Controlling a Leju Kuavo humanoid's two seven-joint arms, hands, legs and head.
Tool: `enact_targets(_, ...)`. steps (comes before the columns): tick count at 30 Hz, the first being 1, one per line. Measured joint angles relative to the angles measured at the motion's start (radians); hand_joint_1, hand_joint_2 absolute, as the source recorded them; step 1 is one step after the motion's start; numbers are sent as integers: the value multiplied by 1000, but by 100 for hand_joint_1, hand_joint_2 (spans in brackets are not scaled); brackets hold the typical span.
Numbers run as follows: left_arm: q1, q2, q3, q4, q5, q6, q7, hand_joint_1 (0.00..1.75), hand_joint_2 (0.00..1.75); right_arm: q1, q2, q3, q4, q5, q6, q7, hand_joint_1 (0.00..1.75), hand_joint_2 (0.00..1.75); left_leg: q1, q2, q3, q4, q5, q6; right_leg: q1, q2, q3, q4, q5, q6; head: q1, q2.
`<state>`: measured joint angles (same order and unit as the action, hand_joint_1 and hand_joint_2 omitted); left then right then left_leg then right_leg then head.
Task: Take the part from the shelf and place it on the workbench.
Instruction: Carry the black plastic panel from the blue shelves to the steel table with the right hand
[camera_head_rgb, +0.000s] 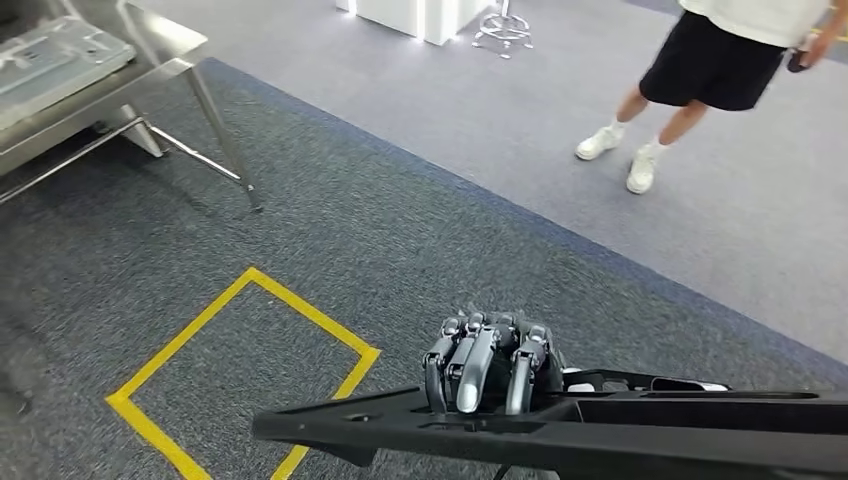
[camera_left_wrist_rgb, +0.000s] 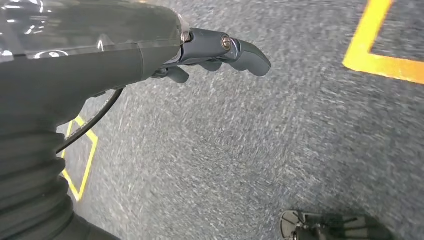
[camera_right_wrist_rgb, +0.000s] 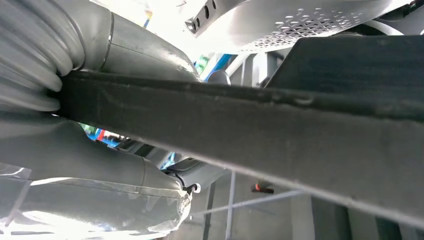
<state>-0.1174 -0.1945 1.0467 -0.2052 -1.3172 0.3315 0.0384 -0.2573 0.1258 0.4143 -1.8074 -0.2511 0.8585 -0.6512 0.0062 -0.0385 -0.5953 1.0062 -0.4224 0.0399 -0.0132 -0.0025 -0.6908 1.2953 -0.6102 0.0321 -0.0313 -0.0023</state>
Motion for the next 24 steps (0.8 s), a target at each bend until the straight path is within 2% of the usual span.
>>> enact_targets(1, 1, 0, 0, 0, 2, 1, 2, 0, 175, 1, -1, 0, 0, 0, 0, 0, 175, 175, 0, -17, 0, 2, 0, 0, 0, 2, -7, 2, 15, -1, 0, 0)
enact_targets(2, 1, 0, 0, 0, 5, 0, 3, 0, 175, 2, -1, 0, -1, 0, 0, 0, 175, 175, -1, -33, 1, 3, -1, -1, 0, 6, 7, -38, 49, -4, 0, 0)
enact_targets(3, 2, -1, 0, 0, 7, -3, 5, 0, 175, 1, -1, 0, -1, 0, 0, 0, 175, 175, 0, -48, 1, 6, -1, -2, 0, 21, 35, -106, 92, -8, 0, 0)
enact_targets(4, 1, -2, 0, 0, 11, -10, 5, 0, 175, 1, -1, 0, -2, 0, 1, 0, 175, 175, -1, -62, 0, 10, -3, -5, -2, 52, 65, -177, 124, -12, 0, 0)
enact_targets(5, 1, -3, 0, 0, 14, -20, 5, 0, 175, 1, -1, 0, -2, 0, 1, 0, 175, 175, 0, -75, -3, 13, -4, -10, -4, 77, 89, -233, 145, -15, 0, 0)
enact_targets(6, 1, -4, 0, 0, 18, -30, 4, 0, 175, 0, -1, 0, -2, 0, 1, 0, 175, 175, 1, -87, -7, 14, -5, -15, -4, 96, 102, -266, 153, -17, 0, 0)
enact_targets(7, 1, -5, 1, 0, 23, -41, 1, 0, 175, 0, -1, 0, -3, 1, 1, 0, 175, 175, 4, -99, -11, 14, -4, -23, -3, 102, 106, -277, 151, -19, 0, 0)
enact_targets(8, 3, -5, 3, 0, 27, -49, -2, 0, 175, -1, -1, 0, -3, 1, 1, 0, 175, 175, 6, -111, -14, 11, -2, -30, -2, 89, 108, -282, 153, -22, 1, 0)
enact_targets(9, 5, -5, 4, 1, 29, -56, -6, 0, 175, -2, -1, 0, -3, 1, 2, 0, 175, 175, 6, -109, -15, 12, -3, -35, -3, 75, 113, -287, 154, -27, 1, 0)
enact_targets(10, 7, -5, 6, 1, 30, -62, -10, 0, 175, -4, 0, 0, -3, 2, 2, 0, 175, 175, 4, -88, -20, 21, -9, -40, -4, 60, 119, -294, 156, -33, -1, 0)
enact_targets(11, 7, -5, 8, 1, 30, -67, -14, 0, 175, -5, 0, 0, -4, 2, 2, 0, 175, 175, 1, -56, -33, 47, -25, -43, -6, 43, 125, -302, 157, -39, -4, 0)
enact_targets(12, 6, -5, 8, 1, 29, -71, -17, 0, 175, -6, 0, 0, -4, 2, 2, 0, 175, 175, 0, -18, -55, 95, -52, -45, -5, 25, 130, -306, 157, -44, -7, 0)
enact_targets(13, 5, -4, 9, 1, 29, -77, -20, 0, 175, -6, 1, 0, -3, 2, 2, 0, 175, 175, 0, 9, -88, 159, -85, -48, -4, 8, 132, -307, 155, -48, -10, 0)
enact_targets(14, 4, -3, 9, 1, 28, -82, -21, 0, 175, -6, 1, 0, -3, 1, 2, 0, 175, 175, 3, 20, -122, 226, -113, -52, -2, -11, 133, -306, 152, -49, -10, 0)
enact_targets(15, 5, -2, 9, 1, 29, -88, -22, 0, 175, -6, 0, 0, -2, 1, 2, 0, 175, 175, 5, 25, -146, 274, -127, -55, -1, -28, 133, -305, 149, -49, -10, 0)
enact_targets(16, 6, -2, 9, 1, 31, -96, -22, 0, 175, -7, 0, 0, -1, 0, 2, 0, 175, 175, 7, 28, -153, 288, -122, -58, -1, -45, 134, -304, 147, -48, -10, 0)
enact_targets(17, 8, 0, 10, 1, 34, -106, -22, 0, 175, -8, 0, 0, -1, -2, 2, 0, 175, 175, 8, 33, -137, 259, -98, -60, -2, -59, 136, -302, 143, -46, -11, 0)
enact_targets(18, 9, 1, 11, 1, 38, -117, -22, 0, 175, -9, 0, 0, 0, -4, 2, 0, 175, 175, 10, 45, -103, 194, -63, -61, -2, -73, 139, -299, 139, -43, -11, 0)
enact_targets(19, 9, 3, 12, 1, 43, -128, -23, 0, 175, -12, 0, 0, 0, -6, 1, 0, 175, 175, 7, 68, -65, 124, -37, -60, 0, -85, 141, -296, 134, -38, -11, 0)
enact_targets(21, 6, 6, 14, 1, 52, -147, -23, 0, 175, -19, 1, 0, 1, -8, 0, 0, 175, 175, 1, 94, -17, 31, -11, -48, 6, -106, 146, -290, 125, -28, -10, 0)
enact_targets(22, 5, 7, 16, 1, 56, -156, -23, 0, 175, -22, 1, 0, 1, -9, 0, 0, 175, 175, -3, 95, -13, 20, -14, -41, 8, -115, 148, -290, 122, -23, -8, 0)
enact_targets(24, 4, 8, 21, 1, 63, -172, -24, 0, 175, -29, 1, 1, 2, -11, -2, 0, 175, 175, -3, 71, -14, 17, -12, -27, 7, -127, 153, -290, 117, -15, -7, 0)
